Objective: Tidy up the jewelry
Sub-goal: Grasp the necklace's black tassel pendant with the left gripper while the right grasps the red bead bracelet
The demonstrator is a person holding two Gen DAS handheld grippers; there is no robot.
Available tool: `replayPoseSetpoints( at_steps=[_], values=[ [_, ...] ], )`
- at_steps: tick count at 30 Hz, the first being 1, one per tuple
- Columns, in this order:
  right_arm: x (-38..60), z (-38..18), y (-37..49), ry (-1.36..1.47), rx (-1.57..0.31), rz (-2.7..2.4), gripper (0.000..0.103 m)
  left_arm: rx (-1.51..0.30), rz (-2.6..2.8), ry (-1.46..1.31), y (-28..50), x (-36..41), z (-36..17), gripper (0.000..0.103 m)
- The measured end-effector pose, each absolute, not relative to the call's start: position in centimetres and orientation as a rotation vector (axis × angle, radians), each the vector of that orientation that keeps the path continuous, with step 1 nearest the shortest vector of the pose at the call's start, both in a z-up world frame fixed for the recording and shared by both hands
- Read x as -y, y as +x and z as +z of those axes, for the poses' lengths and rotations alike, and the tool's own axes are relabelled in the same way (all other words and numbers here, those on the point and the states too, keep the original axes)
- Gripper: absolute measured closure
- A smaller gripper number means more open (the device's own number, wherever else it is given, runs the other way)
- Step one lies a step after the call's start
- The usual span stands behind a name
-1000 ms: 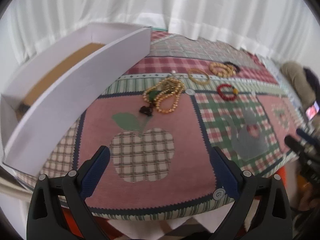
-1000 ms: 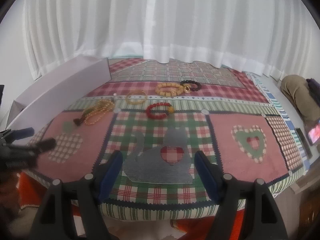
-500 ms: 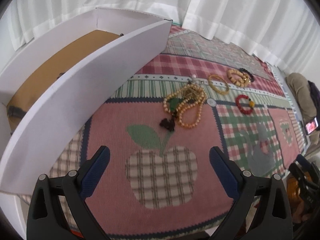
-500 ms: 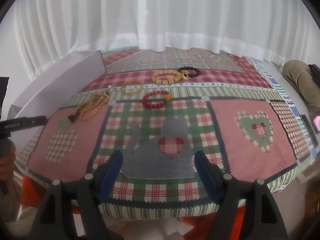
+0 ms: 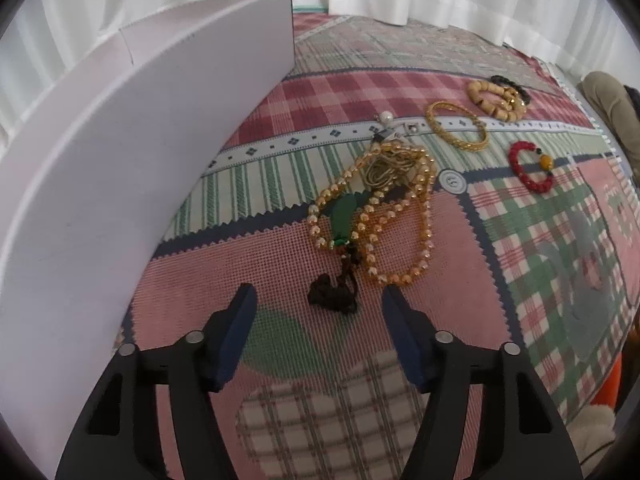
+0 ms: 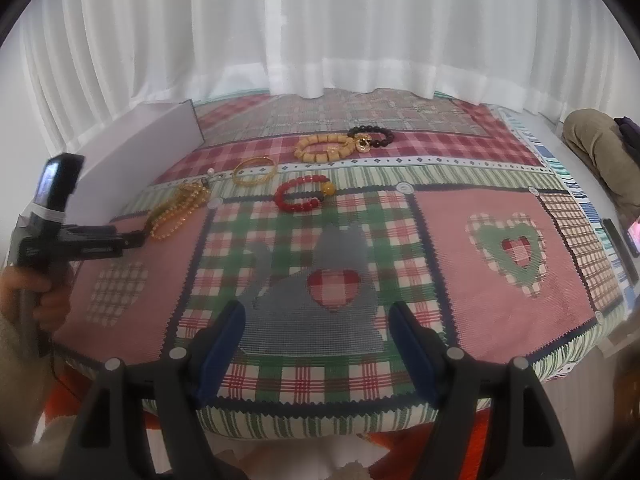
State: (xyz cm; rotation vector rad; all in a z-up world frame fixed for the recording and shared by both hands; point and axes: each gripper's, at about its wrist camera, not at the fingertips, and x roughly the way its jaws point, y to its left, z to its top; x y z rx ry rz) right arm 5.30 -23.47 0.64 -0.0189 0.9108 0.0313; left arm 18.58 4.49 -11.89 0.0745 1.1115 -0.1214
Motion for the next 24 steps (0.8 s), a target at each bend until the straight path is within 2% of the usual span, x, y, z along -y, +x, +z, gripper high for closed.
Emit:
replayPoseSetpoints(
  at_steps=[3,6,7,8,12,19,23,24],
  values=[
    [23.9,0.3,5.5,-0.009,-0.922,0.019,0.027,-1.111,-0.128,0.071,18.8,-4.3,-12.4,0.04],
    [23.9,0.1,5.7,0.002,-0.937,0.03,0.027,-1.094,-0.134,0.094,18.8,-3.7,-12.4,0.062],
    [24.0,0.1,6.0,0.013,-0.944,0.045,0.027,-1.09,-0.14,0.094,18.8,-3.7,-12.3,0.079],
    [24.3,0.2,6.3,0.029,-0.948,0.057,0.027,-1.096,-0.146,0.088,18.9,-3.7,-12.3,0.088],
    [26.4,0.8,8.3,0.146,-0.965,0.088,0.027,-1.103,-0.156,0.042,18.7,-4.3,-11.8,0.089],
    [29.8,-1.7,18.7,0.265,-1.083,0.122,0.027,-1.054,-0.17,-0.061,16.6,-6.3,-8.6,0.09],
    [29.0,-3.9,24.3,0.312,-1.193,0.167,0.057,-1.04,-0.156,-0.106,15.8,-7.5,-6.7,0.09],
    [28.7,-4.3,25.0,0.306,-1.21,0.166,0.058,-1.037,-0.152,-0.111,15.7,-7.6,-6.4,0.09]
  ],
)
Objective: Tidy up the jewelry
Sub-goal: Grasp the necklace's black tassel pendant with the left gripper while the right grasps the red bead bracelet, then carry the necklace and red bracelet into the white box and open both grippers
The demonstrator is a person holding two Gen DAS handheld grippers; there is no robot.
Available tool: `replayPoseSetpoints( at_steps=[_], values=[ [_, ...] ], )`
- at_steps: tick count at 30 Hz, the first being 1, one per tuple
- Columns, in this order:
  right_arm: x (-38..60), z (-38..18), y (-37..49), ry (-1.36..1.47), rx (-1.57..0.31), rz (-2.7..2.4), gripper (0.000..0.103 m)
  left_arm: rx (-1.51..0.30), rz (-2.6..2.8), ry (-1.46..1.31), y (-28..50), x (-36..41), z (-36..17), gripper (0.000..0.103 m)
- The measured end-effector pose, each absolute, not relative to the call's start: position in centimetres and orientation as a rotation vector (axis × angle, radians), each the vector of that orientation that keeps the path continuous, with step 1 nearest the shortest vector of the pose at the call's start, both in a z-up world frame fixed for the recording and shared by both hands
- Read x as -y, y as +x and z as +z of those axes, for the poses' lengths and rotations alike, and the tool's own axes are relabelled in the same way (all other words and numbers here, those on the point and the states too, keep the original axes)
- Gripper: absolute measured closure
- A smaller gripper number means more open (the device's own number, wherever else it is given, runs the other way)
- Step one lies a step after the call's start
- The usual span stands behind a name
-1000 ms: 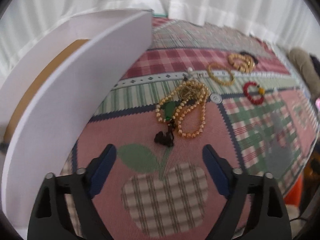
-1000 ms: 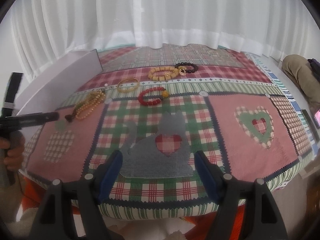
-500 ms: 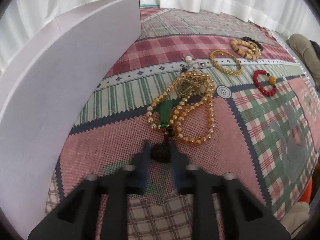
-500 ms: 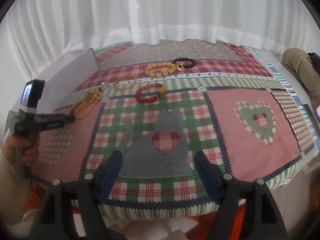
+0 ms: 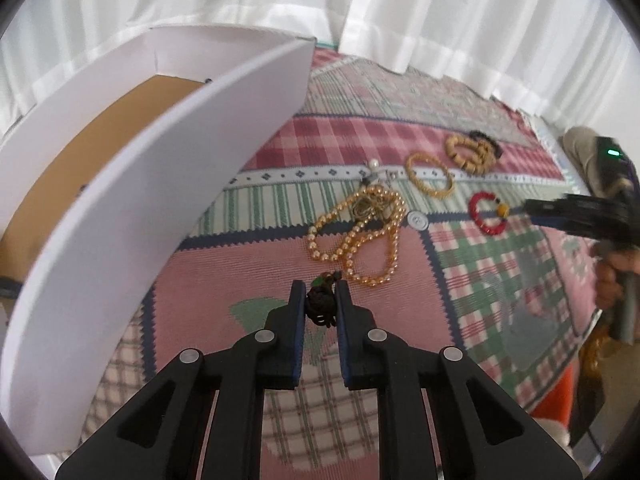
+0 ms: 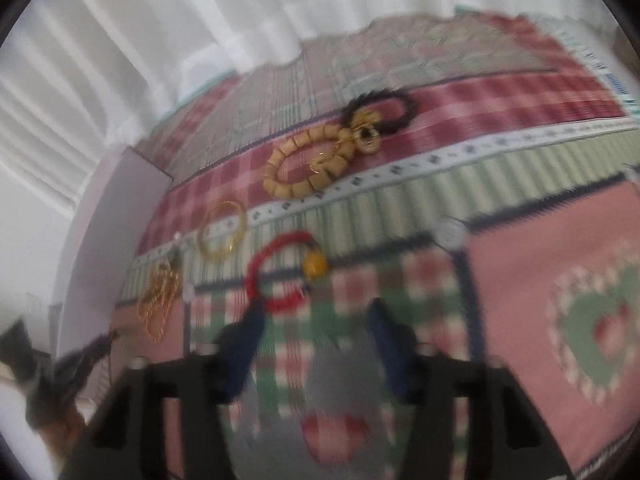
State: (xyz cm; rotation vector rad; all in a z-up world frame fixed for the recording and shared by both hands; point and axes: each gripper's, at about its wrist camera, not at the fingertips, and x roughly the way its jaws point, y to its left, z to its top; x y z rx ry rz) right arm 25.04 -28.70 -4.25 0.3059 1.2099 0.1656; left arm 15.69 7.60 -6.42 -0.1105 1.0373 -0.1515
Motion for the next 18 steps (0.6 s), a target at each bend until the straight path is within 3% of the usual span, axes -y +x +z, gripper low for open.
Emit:
replayPoseSetpoints(
  at_steps=[3,9,13,18],
  values=[
    [26.8,-5.4,27.1,0.237,-1.254,0.141,0.065,-1.029,-0.133,-0.123,15.4,-7.7,-5.8,0.09],
    [24.7,-6.7,28.5,0.148,-1.286,0.064,0.068,-1.029,-0.098,-0.1,14.6,-7.8,-5.9,0.09],
    [24.1,-6.8,28.4,0.107,-1.308,0.021,0.086,-1.046,-0.092,-0.109,14.4,-8.2,-6.3,0.09],
    [23.7,-5.2,28.2,0.123,-1.297,0.045,0.085,-1.047,-0.09,-0.133,14.1,-8.5,-5.8,0.09]
  ],
)
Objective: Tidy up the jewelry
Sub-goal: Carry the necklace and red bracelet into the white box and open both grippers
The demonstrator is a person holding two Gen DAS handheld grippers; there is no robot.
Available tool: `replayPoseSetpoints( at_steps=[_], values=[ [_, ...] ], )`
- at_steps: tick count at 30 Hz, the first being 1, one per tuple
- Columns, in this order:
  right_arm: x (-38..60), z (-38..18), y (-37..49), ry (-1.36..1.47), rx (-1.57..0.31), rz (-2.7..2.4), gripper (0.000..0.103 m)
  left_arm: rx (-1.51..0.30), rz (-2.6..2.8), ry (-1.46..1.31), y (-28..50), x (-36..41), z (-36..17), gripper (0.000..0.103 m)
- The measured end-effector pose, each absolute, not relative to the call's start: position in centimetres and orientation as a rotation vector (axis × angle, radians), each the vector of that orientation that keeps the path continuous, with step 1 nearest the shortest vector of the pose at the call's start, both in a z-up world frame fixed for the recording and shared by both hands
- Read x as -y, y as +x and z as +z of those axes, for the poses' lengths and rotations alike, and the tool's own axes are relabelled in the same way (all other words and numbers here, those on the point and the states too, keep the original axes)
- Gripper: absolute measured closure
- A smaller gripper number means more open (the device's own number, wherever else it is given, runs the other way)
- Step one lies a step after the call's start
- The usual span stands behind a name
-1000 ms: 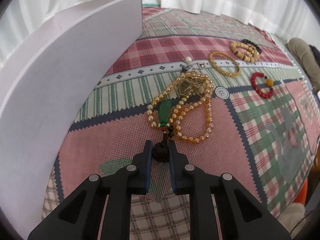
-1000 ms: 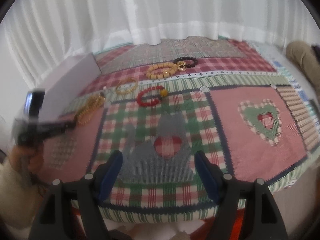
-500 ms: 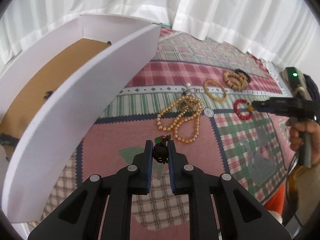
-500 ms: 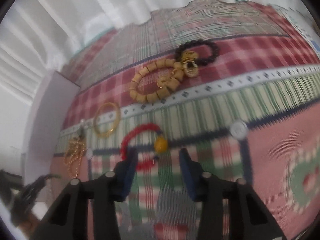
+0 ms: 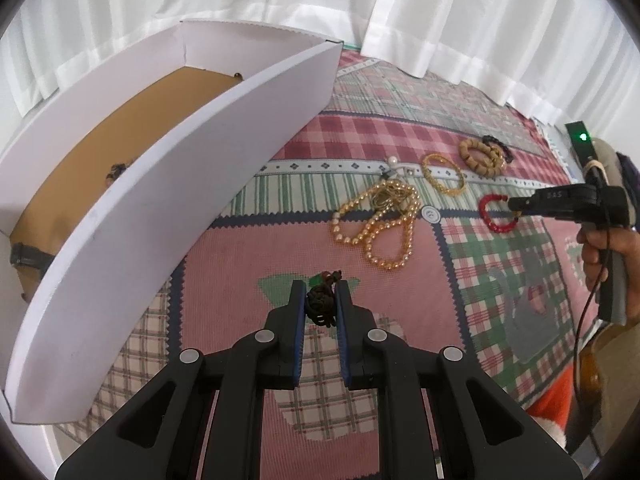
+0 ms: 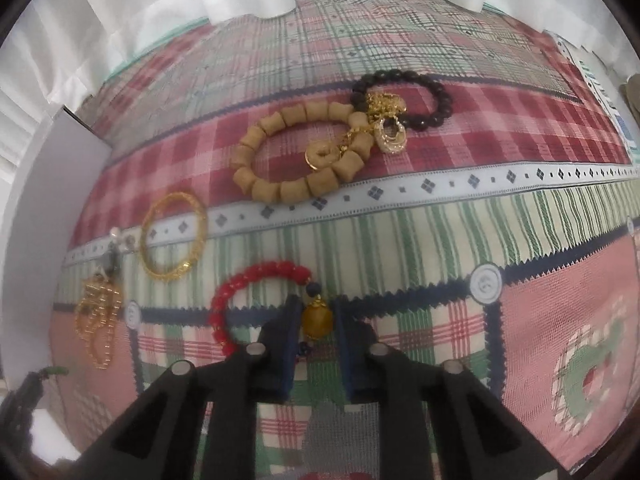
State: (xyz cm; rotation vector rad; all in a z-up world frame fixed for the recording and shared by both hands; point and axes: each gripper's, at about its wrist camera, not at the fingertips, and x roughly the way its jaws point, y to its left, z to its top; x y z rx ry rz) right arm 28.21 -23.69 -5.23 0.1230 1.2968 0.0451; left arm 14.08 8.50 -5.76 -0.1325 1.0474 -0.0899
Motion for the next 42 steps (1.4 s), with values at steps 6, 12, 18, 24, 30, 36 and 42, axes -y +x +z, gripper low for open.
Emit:
replayPoseSetpoints(
  at_steps=[6,12,18,24,30,36,42],
  values=[
    [21.2,1.2,26.9,0.113,-1.207,0.187,0.085,-1.0,-0.114,-0.181,13.2,-9.4,-2.3,0.09],
    [17.2,7.5,25.8,0.078,-1.107,0.323,0.085,-0.941,-0.096,-0.227,12.0,-12.4,2.7,0.09],
    [9.9,13.0,25.5,0.037,-0.983,0.516,0.085,-0.88,0.039,-0.257,11.1,-18.8,6.3,0.09],
    [0.2,15.0,26.2,-0.031,-0.925,0.706,0.086,-0.887,0.19,-0.28,12.2,-24.8,5.5,0.09],
    [-7.7,12.3,28.0,-0.045,-0.974,0.815,0.085,-0.953,0.259,-0.304,14.8,-27.8,1.8,0.09],
    [-12.8,7.6,30.2,-0.152,-1.036,0.812,0.085,-1.006,0.279,-0.312,16.5,-28.2,-1.2,0.09],
    [-14.5,3.0,32.3,-0.26,-1.063,0.76,0.084,-1.039,0.315,-0.298,17.7,-27.7,-3.4,0.081]
  ],
)
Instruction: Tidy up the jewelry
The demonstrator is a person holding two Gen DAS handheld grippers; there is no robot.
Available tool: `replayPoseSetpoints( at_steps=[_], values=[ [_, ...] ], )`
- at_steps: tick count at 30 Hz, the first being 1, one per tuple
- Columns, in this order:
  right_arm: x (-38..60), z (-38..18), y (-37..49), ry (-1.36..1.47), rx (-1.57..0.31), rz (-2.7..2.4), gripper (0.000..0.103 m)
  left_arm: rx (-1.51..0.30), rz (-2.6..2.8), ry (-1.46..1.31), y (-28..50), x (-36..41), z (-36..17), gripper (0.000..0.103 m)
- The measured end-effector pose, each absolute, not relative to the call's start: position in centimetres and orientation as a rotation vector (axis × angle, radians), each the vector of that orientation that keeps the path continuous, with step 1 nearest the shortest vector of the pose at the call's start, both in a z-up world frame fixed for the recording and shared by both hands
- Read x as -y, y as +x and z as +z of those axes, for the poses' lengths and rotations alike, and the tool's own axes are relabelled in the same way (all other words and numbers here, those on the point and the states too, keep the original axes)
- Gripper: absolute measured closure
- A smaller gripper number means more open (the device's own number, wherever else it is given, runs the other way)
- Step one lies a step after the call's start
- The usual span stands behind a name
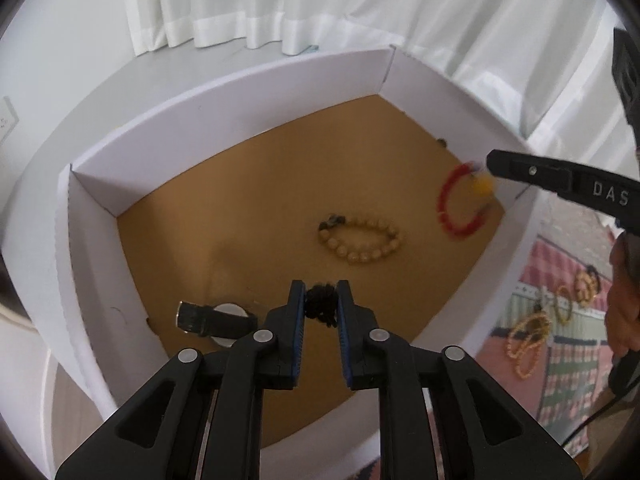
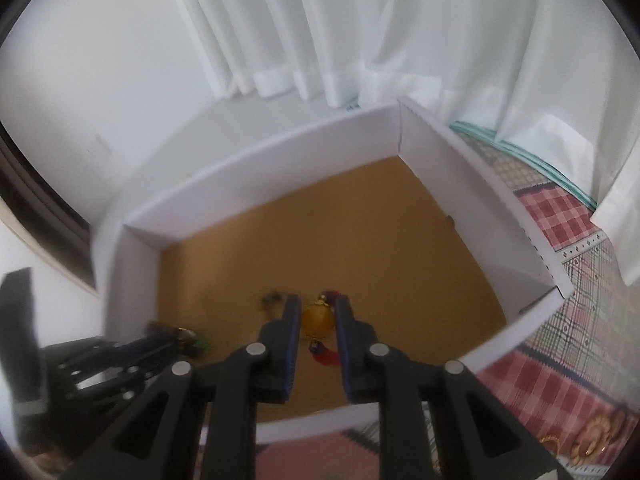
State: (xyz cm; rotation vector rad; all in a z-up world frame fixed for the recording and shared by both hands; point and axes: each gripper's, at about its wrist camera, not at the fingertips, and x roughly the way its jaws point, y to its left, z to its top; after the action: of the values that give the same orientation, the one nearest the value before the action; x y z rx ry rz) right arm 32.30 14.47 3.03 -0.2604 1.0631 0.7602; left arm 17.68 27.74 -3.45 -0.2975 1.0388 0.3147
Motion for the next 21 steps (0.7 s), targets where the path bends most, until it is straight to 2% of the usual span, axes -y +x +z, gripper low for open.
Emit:
replayPoseSetpoints(
  at_steps=[1,2,3,5,7,9,11,13,21],
  values=[
    [-14.4,2.9,32.4,-0.265,-1.05,0.748,0.08,-1.04,0.321,-0.293,17.7,-27.7,-3.6,0.07],
    [-14.2,3.0,32.5,-0.262,-1.036,0.737,0.068,-1.037,0.328,-0.291,17.7,-27.6,-3.6,0.058],
    [-13.6,3.5,32.4,-0.244,-1.008,0.725,0.061,-1.026,0.334,-0.29,17.6,-27.5,-3.5,0.052],
    [-13.0,4.4,32.2,-0.225,-0.977,0.706,0.06,-0.999,0.348,-0.279,17.1,-27.2,-2.9,0.035],
    [-11.7,5.9,31.3,-0.219,-0.93,0.691,0.056,-0.967,0.36,-0.26,16.5,-26.6,-2.1,0.028],
    [-10.4,7.2,29.9,-0.223,-0.883,0.671,0.041,-0.921,0.365,-0.237,15.6,-25.6,-0.9,0.019],
    [-9.0,8.1,28.5,-0.228,-0.849,0.65,0.034,-0.873,0.36,-0.22,14.8,-24.5,0.0,0.01],
    [-7.0,8.9,26.4,-0.242,-0.815,0.622,0.03,-0.821,0.341,-0.195,13.7,-22.6,0.9,0.005],
    [2.1,8.9,18.5,-0.295,-0.727,0.476,0.028,-0.817,0.178,-0.159,10.8,-13.9,0.8,0.004]
  ],
)
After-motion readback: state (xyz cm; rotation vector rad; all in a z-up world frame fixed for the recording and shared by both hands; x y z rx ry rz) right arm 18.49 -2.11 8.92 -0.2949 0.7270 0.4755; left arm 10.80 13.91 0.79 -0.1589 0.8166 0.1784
